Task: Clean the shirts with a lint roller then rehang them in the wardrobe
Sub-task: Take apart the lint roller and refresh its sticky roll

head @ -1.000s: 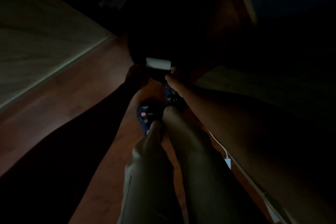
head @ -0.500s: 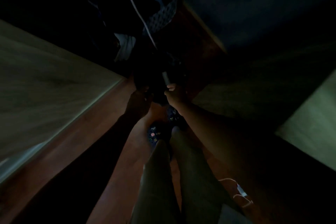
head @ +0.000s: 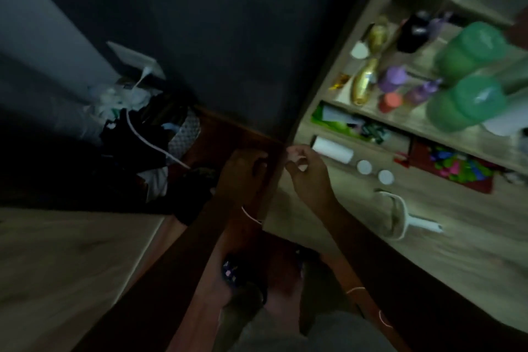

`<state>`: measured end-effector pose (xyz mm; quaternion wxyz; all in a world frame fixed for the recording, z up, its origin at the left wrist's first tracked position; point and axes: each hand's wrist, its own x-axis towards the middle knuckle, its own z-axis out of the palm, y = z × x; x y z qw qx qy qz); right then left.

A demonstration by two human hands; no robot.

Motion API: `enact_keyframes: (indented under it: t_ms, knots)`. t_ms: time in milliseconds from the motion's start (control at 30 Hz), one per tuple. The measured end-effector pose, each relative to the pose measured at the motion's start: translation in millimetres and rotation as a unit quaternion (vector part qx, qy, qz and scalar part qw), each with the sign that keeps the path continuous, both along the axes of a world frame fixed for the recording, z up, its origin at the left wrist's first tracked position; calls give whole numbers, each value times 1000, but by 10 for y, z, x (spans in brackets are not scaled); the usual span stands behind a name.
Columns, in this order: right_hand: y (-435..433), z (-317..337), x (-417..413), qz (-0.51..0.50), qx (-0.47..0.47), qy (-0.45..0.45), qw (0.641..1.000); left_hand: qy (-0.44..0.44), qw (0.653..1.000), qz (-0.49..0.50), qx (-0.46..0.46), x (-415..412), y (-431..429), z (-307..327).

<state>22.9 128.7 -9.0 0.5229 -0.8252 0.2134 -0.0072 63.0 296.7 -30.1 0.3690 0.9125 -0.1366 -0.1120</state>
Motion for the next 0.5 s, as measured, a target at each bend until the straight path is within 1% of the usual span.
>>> enact_keyframes:
  t_ms: [67, 167, 233, 267, 333, 400, 433, 500]
  knots:
    - [-458, 18, -130, -21, -48, -5, 999, -26, 997, -59, 45, 41, -499, 23]
    - [-1044, -127, -346, -41, -82, 25, 995, -85, 985, -136, 65, 32, -1175, -40]
    - [-1397, -252, -456, -34, -118, 33, 992, -100, 974, -187, 85, 28, -1549, -91]
    - [-1566, -324, -500, -23, -139, 30, 990, -101, 967, -203, 117, 38, -1715, -68]
    - [-1851, -422, -561, 11, -179, 37, 983, -88, 958, -195, 190, 78, -1951, -104]
    - [-2049, -468, -577, 38, -204, 32, 978, -56, 955, -173, 234, 67, -2053, -127]
    - [-2109, -482, -561, 46, -210, 37, 976, -47, 953, -166, 250, 36, -2072, -166]
    - [-2164, -454, -490, 61, -191, 72, 977, -45, 943, -150, 293, -10, -2140, -165]
